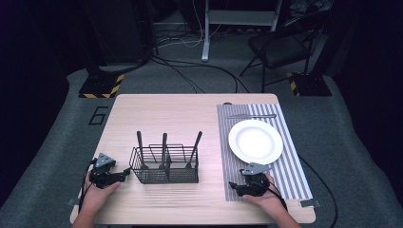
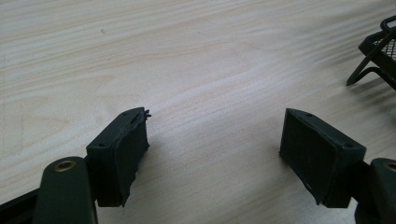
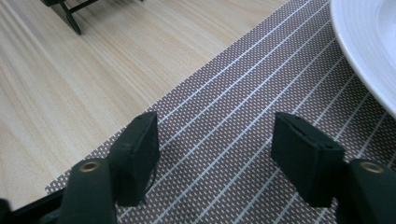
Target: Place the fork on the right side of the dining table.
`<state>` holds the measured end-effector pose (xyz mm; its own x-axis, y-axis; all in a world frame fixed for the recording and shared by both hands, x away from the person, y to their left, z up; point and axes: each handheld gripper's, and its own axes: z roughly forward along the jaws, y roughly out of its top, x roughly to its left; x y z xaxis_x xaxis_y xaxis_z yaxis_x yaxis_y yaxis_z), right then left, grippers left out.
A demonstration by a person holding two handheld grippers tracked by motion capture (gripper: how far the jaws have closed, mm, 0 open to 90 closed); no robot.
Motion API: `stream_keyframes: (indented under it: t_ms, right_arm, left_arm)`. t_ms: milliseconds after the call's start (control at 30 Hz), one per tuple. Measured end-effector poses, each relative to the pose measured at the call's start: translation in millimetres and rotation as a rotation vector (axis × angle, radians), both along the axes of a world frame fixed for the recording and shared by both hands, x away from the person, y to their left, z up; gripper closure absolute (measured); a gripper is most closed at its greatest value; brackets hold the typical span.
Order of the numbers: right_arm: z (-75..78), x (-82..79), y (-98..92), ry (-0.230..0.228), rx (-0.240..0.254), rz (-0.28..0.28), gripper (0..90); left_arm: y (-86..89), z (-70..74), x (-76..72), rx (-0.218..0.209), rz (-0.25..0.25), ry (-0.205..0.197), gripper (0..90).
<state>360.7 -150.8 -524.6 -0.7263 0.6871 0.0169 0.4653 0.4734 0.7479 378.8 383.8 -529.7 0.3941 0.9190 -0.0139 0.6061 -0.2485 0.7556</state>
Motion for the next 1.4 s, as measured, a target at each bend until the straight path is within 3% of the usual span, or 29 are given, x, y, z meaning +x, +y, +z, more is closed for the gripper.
stream_keyframes:
  t_ms: [200,300,767,1067,1400]
  right_arm:
    - [8.2,-1.7,-0.1,0.014,0.033,-0.01,40.2]
    - [19.2,-4.2,0.3,-0.002,0.056,-0.01,43.3]
    - [57.7,-4.6,19.4,-0.037,0.114,-0.001,47.2]
    - [76.3,7.1,29.6,-0.02,0.163,-0.011,51.0]
    - [100.6,25.4,35.2,-0.032,0.219,-0.046,51.4]
  left_arm:
    - [-0.5,0.1,-0.2,0.001,0.003,0.001,23.2]
    - [-0.6,0.1,-0.2,0.001,0.005,0.001,23.2]
    - [-0.2,0.0,0.0,-0.001,0.004,0.0,23.4]
    - [-0.2,0.0,0.0,-0.001,0.003,0.001,23.4]
    - [0.1,0.1,0.1,-0.001,0.001,0.0,23.4]
